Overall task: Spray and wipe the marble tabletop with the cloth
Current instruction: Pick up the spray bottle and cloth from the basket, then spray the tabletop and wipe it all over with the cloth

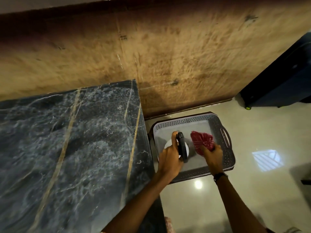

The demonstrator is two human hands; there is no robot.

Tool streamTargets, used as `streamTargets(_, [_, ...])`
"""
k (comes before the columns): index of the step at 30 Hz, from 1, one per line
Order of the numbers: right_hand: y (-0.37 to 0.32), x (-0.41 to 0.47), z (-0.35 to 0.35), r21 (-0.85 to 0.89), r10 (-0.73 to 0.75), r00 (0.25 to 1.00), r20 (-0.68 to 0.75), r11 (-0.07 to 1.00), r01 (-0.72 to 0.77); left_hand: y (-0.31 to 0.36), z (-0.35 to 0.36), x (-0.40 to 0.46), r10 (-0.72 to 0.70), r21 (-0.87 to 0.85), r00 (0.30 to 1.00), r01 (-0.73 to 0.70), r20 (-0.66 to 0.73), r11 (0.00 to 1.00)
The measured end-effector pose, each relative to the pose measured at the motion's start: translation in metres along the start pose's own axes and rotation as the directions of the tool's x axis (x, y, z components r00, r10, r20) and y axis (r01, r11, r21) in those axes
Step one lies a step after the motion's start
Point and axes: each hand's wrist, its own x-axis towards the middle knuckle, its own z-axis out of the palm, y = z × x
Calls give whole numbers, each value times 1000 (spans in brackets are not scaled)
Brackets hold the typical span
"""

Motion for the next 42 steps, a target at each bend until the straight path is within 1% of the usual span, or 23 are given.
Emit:
streamTargets(3, [-22,-25,-10,120,8,1000,-13,993,-7,19,-37,-23,85,-101,987,-99,-134,990])
streamTargets(5, [-46,-51,-14,150,-51,998,45,988,44,24,-65,-37,110,-139,962,-149,-250,979])
streamTargets(7, [-74,-91,-13,185,-136,979,152,977,107,22,-96,-55,68,-208,949,-136,-307,969])
streamTargets(10, [-100,-152,1,224,-192,933,303,966,127,-1,-135,-90,-24,-281,951,-67,-308,957])
streamTargets(11, [-104,-173,11,243,-184,917,354,965,100,-13,-149,-105,-33,-304,953,-63,-301,951])
streamTargets(13, [-108,-213,40,287,-136,884,447,958,3,-40,-176,-138,-23,-345,954,-86,-299,935])
streamTargets(15, [-108,-250,77,286,-94,868,488,957,-57,-71,-201,-169,-38,-349,950,-76,-309,934])
streamTargets(17, [-108,-289,117,289,-56,851,522,950,-115,-103,-231,-202,-102,-370,941,-26,-322,929])
streamTargets(20, [-106,-344,174,343,-13,791,611,906,-250,-148,-272,-248,-190,-427,917,24,-352,904])
streamTargets(22, [-106,-377,208,357,-6,749,662,882,-308,-179,-298,-279,-244,-421,890,66,-384,905])
streamTargets(25, [-109,-414,251,344,-23,690,723,879,-331,-213,-330,-314,-308,-388,847,133,-433,912])
streamTargets(28, [-106,-446,286,315,1,645,764,872,-375,-234,-351,-346,-295,-303,833,162,-469,939])
streamTargets(31, [-101,-476,310,290,42,581,813,836,-466,-251,-368,-370,-298,-300,836,170,-460,939])
streamTargets(34, [-98,-501,327,276,56,521,852,797,-537,-267,-381,-392,-265,-340,893,138,-363,930])
streamTargets(36, [-97,-510,333,272,48,500,865,792,-546,-271,-380,-403,-276,-369,912,154,-305,917])
streamTargets(38, [-97,-518,338,262,43,480,876,793,-550,-271,-376,-407,-337,-380,894,214,-296,900])
streamTargets(42, [-101,-527,342,261,18,454,891,797,-545,-272,-374,-408,-491,-401,814,356,-310,844])
